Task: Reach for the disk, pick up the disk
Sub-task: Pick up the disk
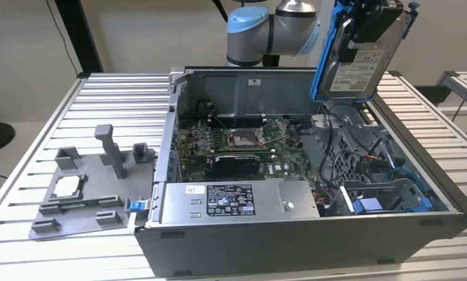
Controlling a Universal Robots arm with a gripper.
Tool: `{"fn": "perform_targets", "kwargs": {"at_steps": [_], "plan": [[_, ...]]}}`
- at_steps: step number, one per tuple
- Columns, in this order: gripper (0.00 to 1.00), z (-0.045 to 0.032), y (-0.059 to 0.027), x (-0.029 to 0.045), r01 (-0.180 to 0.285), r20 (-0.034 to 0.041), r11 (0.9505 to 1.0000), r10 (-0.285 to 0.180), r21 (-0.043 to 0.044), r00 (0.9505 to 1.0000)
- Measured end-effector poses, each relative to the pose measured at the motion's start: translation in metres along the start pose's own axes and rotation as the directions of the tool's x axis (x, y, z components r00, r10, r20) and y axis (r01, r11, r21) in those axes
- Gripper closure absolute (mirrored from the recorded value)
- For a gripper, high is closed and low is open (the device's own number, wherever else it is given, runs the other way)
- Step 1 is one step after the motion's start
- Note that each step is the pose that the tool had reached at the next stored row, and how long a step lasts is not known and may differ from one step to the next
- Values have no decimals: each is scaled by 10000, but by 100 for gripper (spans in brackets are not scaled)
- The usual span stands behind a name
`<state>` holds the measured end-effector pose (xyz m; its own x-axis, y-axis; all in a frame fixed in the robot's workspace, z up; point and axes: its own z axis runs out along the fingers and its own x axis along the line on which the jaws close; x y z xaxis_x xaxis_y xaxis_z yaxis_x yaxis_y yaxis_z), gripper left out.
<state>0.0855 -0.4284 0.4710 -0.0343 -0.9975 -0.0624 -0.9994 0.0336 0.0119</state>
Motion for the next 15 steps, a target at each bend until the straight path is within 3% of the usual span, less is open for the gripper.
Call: {"fn": "perform_targets", "kwargs": {"at_steps": [15], "plan": [[100,-9,-56,181,-1,-1,10000,1,-7,10000]]}}
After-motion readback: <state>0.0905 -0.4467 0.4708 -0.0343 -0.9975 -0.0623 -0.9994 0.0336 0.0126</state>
